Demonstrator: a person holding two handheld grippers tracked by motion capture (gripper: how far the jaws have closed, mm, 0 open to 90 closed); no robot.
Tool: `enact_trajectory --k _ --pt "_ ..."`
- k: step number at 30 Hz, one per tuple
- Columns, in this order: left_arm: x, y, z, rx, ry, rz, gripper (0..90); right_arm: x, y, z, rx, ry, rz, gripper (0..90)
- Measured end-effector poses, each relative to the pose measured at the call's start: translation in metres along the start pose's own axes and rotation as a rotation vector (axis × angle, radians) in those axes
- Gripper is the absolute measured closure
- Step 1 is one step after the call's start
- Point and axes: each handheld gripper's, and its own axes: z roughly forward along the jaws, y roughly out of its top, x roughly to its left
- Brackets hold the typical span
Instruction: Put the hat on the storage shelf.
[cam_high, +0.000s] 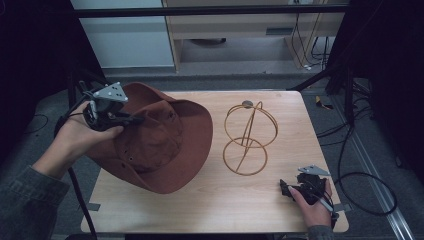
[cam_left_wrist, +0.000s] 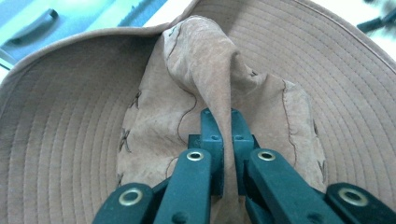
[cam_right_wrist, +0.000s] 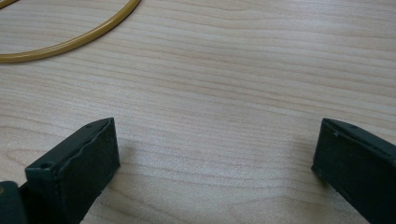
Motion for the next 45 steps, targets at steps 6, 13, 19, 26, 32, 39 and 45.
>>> enact_trajectory --k 6,13,19,26,32,39,45 --pt "0.003 0.011 -0.013 -0.041 0.003 -0.004 88.5 0.0 0.0 0.0 0.002 0.0 0.001 0.5" --pt "0.002 0.032 -0.025 -0.072 0.013 0.011 88.5 0.0 0.0 0.0 0.002 0.001 0.0 0.5" --pt "-0.002 0.056 -0.031 -0.098 0.003 0.033 88.5 0.0 0.0 0.0 0.0 0.003 0.001 0.5" --pt "-0.007 0.074 -0.028 -0.112 -0.018 0.048 88.5 0.0 0.0 0.0 0.0 0.003 0.001 0.5" --pt "-0.012 0.085 -0.021 -0.117 -0.032 0.064 88.5 0.0 0.0 0.0 0.0 0.003 0.001 0.5" --pt "-0.021 0.1 -0.011 -0.116 -0.042 0.084 88.5 0.0 0.0 0.0 -0.001 0.003 0.002 0.5" --pt "-0.029 0.111 -0.001 -0.114 -0.052 0.103 88.5 0.0 0.0 0.0 0.0 0.004 0.001 0.5"
